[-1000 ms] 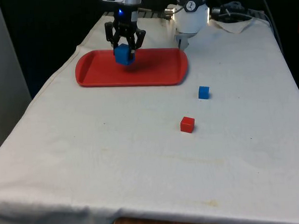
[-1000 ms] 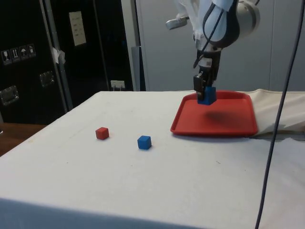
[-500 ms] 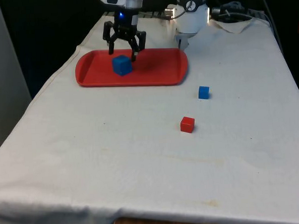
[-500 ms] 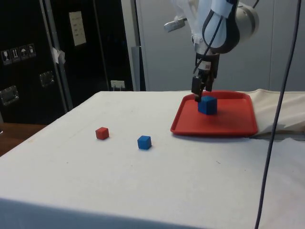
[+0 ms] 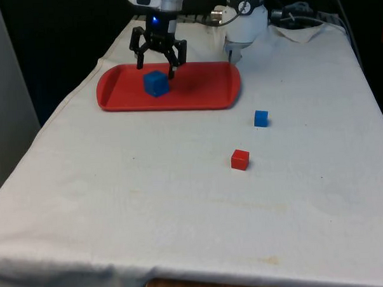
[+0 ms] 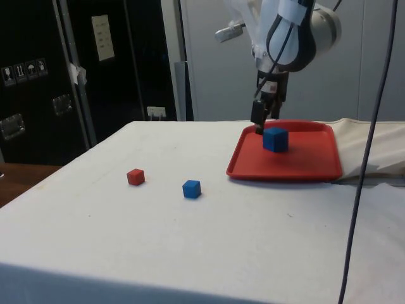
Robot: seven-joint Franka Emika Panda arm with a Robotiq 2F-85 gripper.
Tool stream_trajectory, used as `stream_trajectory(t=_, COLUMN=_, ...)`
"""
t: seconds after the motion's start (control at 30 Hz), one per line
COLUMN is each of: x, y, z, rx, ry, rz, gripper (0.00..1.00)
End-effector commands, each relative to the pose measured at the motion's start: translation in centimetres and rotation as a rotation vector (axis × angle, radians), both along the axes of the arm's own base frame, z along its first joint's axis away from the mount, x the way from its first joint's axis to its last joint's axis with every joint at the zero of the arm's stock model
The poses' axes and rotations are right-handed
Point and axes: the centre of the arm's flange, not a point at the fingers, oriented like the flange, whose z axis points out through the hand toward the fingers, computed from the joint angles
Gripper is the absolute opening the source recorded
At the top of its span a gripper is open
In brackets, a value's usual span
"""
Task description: Pick up the largest block and place it onto the tray.
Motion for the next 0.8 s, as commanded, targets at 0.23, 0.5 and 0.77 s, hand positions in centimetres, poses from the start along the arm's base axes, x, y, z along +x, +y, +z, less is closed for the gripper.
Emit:
stream_trajectory(t=0.23, x=2.6, y=-0.2, z=1.8, rx=0.008, ry=-0.022, rz=0.006, gripper=1.00)
stream_trajectory(t=0.5, x=5.4, y=0.0, z=3.6, rx=0.021, ry=-0.026, rz=0.016, gripper=1.00)
stream_trajectory(t=0.77, x=7.6, y=0.2, z=5.0, rx=0.026, ry=-0.026, rz=0.025, gripper=1.00)
